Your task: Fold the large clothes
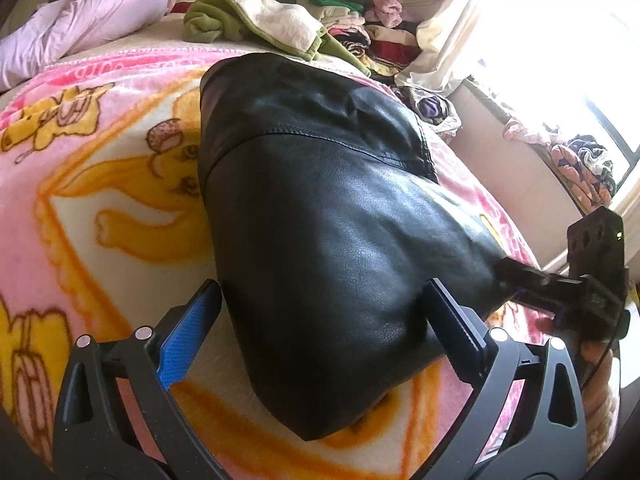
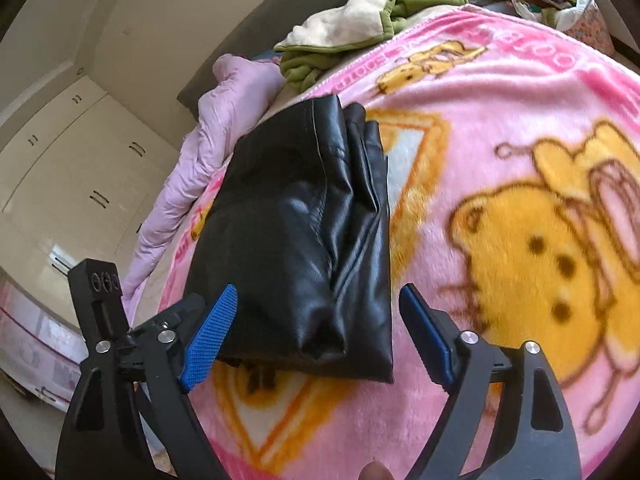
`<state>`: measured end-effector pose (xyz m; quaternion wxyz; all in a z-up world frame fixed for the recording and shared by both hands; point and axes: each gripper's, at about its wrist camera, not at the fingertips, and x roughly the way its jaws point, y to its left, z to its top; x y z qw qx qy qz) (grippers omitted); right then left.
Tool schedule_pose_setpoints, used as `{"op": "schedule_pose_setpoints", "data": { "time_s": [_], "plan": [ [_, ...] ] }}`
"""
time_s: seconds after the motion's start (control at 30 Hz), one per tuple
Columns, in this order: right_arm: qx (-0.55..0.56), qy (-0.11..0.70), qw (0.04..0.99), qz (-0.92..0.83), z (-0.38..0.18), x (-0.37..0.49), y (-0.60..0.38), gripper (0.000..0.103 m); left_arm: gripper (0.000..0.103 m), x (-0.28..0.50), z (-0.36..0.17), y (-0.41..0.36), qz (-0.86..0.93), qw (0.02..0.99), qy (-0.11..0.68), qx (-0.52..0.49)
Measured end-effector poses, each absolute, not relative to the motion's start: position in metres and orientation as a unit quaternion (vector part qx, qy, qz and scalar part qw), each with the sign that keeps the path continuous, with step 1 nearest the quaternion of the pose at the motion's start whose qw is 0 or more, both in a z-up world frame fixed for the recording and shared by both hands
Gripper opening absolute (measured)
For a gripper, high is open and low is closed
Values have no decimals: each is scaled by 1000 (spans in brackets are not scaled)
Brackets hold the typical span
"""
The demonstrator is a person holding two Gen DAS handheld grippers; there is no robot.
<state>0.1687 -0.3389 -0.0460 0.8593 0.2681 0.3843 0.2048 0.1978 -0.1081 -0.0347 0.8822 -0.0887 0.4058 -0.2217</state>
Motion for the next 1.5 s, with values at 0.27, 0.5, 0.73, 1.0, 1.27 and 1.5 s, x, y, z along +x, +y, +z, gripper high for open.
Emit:
{"op": "schedule_pose_setpoints", "data": {
  "time_s": [0.27,0.5,0.73,1.0,1.27,1.5],
  "plan": [
    [217,361,880,218,-26,152,-316,25,94,192,-33,-105,-226,882,404,-93],
    [192,389,888,154,-52,150,-311,36,93,182,-32,-106,-221,883,406,-81],
    [134,340,924,109,-28,109,-302,76,93,164,-22,-102,-220,887,398,-79],
    [113,278,949,98,-1,59,-292,96,93,134,-2,-87,-198,901,379,-70],
    [64,228,967,96,19,14,-260,98,94,88,12,-68,-184,918,348,-51],
    [50,195,975,94,20,-12,-239,99,94,55,7,-53,-176,929,322,-48]
  ]
}}
